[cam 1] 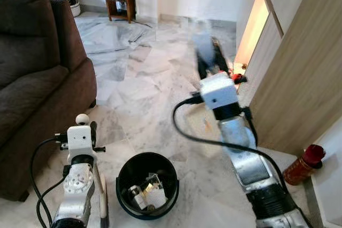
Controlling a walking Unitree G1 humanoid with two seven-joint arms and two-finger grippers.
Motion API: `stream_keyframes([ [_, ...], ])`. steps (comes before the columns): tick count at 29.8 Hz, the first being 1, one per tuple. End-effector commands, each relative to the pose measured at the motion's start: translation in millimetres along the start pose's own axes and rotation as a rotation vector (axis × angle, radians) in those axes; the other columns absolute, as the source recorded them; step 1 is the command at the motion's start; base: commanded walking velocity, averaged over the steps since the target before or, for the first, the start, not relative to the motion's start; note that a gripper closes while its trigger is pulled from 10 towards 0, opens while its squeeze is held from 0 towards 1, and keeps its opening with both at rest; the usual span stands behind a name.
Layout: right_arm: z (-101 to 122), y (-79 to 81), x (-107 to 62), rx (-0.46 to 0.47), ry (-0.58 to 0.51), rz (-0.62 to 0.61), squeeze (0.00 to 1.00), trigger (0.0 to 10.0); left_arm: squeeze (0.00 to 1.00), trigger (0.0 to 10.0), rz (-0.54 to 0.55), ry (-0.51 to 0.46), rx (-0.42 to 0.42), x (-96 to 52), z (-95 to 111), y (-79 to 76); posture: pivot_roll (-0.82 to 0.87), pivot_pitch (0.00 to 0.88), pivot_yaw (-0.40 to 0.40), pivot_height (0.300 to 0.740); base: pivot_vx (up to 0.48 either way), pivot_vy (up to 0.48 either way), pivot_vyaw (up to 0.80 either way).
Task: Sweep floor
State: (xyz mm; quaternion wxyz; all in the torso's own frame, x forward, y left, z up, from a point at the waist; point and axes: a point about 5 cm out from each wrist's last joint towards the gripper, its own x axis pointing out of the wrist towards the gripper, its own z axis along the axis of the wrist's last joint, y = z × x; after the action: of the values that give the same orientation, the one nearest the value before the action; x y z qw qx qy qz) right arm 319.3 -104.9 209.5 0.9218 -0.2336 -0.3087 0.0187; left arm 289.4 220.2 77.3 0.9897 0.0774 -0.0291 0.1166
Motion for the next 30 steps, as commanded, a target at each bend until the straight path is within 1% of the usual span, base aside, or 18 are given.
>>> stream_keyframes([
  [1, -8, -8.7, 4.2, -0.039, 0.03, -0.045, 0.0, 10.0, 0.0, 10.0, -0.02, -0.044, 0.002, 3.9, 8, -1.2, 0.1, 0.0, 0.004, 0.74, 0.0, 0.0, 0.0],
  [2, -15, -9.1, 1.3, -0.023, 0.057, -0.051, 0.0, 10.0, 0.0, 10.0, -0.024, -0.041, 0.001, 3.4, 7, -1.5, 0.1, 0.0, 0.002, 0.74, 0.0, 0.0, 0.0],
  [3, -15, -9.1, 1.3, -0.023, 0.057, -0.051, 0.0, 10.0, 0.0, 10.0, -0.024, -0.041, 0.001, 3.4, 7, -1.5, 0.1, 0.0, 0.002, 0.74, 0.0, 0.0, 0.0],
  [4, -22, -9.7, -1.8, -0.013, 0.086, -0.058, 0.0, 10.0, 0.0, 10.0, -0.028, -0.04, 0.0, 2.9, 7, -1.8, 0.1, 0.0, 0.002, 0.74, 0.0, 0.0, 0.0],
  [5, -36, -11.0, -8.7, 0.011, 0.139, -0.08, 0.0, 10.0, 0.0, 10.0, -0.038, -0.038, -0.001, 1.8, 6, -2.6, 0.1, 0.0, 0.001, 0.74, 0.0, 0.0, 0.0],
  [9, -62, -15.1, -22.2, 0.007, 0.241, -0.118, 0.0, 10.0, 0.0, 10.0, -0.055, -0.038, -0.003, -1.3, 6, -2.5, 0.1, 0.0, 0.003, 0.74, 0.0, 0.0, 0.0],
  [14, -76, -13.7, -29.6, -0.001, 0.293, -0.112, 0.0, 10.0, 0.0, 10.0, -0.071, -0.038, -0.004, -3.4, 5, -1.8, 0.11, 0.0, 0.003, 0.74, 0.0, 0.0, 0.0],
  [15, -84, -12.7, -34.6, 0.012, 0.336, -0.125, 0.0, 10.0, 0.0, 10.0, -0.078, -0.036, -0.003, -4.0, 5, -1.4, 0.1, 0.0, 0.006, 0.74, 0.0, 0.0, 0.0],
  [17, -90, -12.1, -38.8, 0.026, 0.364, -0.136, 0.0, 10.0, 0.0, 10.0, -0.084, -0.034, -0.002, -4.7, 4, -1.4, 0.11, 0.0, 0.006, 0.74, 0.0, 0.0, 0.0],
  [18, -95, -11.4, -43.4, 0.042, 0.388, -0.144, 0.0, 10.0, 0.0, 10.0, -0.089, -0.033, -0.002, -5.6, 4, -1.4, 0.11, 0.0, 0.007, 0.74, 0.0, 0.0, 0.0],
  [22, -103, -11.8, -50.2, 0.054, 0.427, -0.159, 0.0, 10.0, 0.0, 10.0, -0.094, -0.029, -0.002, -6.6, 3, -1.8, 0.11, 0.0, 0.007, 0.74, 0.0, 0.0, 0.0],
  [28, -117, -18.5, -62.0, 0.132, 0.512, -0.238, 0.0, 10.0, 0.0, 10.0, -0.106, -0.025, -0.012, -8.9, 2, -4.6, 0.11, 0.0, 0.005, 0.74, 0.0, 0.0, 0.0],
  [30, -120, -19.9, -64.1, 0.138, 0.528, -0.247, 0.0, 10.0, 0.0, 10.0, -0.108, -0.025, -0.013, -8.9, 2, -5.7, 0.11, 0.0, 0.003, 0.74, 0.0, 0.0, 0.0],
])
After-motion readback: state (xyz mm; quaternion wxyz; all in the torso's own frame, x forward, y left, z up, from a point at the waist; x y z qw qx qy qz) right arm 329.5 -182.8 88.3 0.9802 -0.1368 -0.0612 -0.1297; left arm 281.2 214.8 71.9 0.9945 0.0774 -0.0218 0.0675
